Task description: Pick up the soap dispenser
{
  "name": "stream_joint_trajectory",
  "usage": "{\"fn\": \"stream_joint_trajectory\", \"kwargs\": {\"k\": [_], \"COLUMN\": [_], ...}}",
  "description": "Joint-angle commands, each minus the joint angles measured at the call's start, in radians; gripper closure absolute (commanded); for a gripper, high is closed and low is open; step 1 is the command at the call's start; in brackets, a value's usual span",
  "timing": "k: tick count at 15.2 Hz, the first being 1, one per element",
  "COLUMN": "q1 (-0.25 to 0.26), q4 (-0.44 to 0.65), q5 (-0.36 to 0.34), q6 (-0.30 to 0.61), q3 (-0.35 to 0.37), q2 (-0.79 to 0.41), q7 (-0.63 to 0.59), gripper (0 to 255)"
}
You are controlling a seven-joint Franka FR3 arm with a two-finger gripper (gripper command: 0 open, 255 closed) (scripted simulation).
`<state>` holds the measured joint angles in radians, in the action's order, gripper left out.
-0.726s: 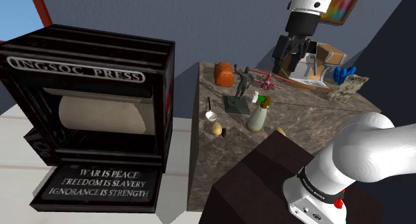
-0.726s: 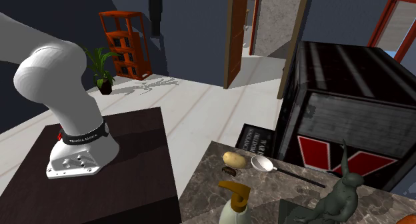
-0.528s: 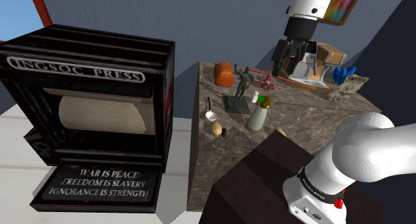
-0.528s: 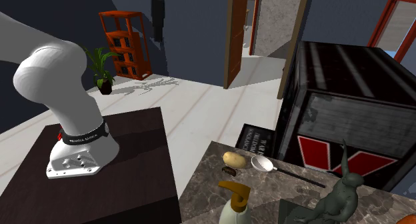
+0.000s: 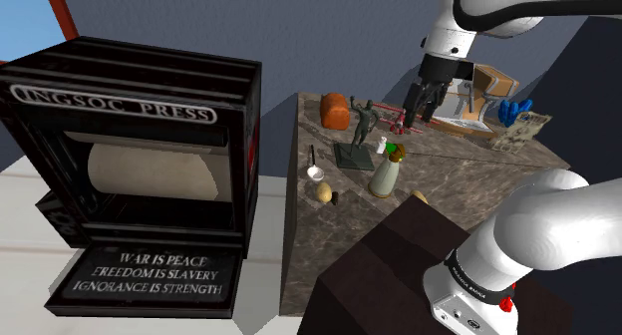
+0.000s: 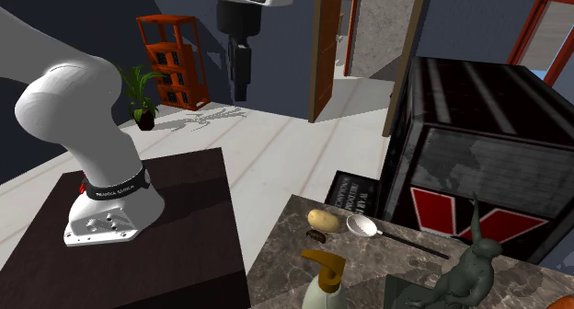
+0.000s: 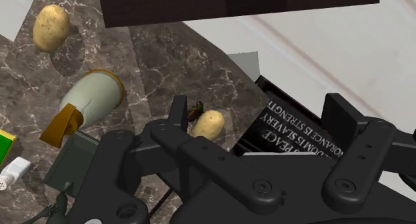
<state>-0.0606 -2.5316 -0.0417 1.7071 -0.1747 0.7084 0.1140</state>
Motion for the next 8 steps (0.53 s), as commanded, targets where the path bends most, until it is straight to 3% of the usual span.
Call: {"fn": "stream_joint_trajectory", "kwargs": {"k": [1, 8], "q1": [-0.014, -0.044], "q4": [-0.020, -0.032], "q5": [-0.028, -0.092], "q6": [0.058, 0.272], "q3": [-0.036, -0.160], "q2": [-0.032, -0.211], "q7": [0.045, 0.190], "gripper": [0, 0]}}
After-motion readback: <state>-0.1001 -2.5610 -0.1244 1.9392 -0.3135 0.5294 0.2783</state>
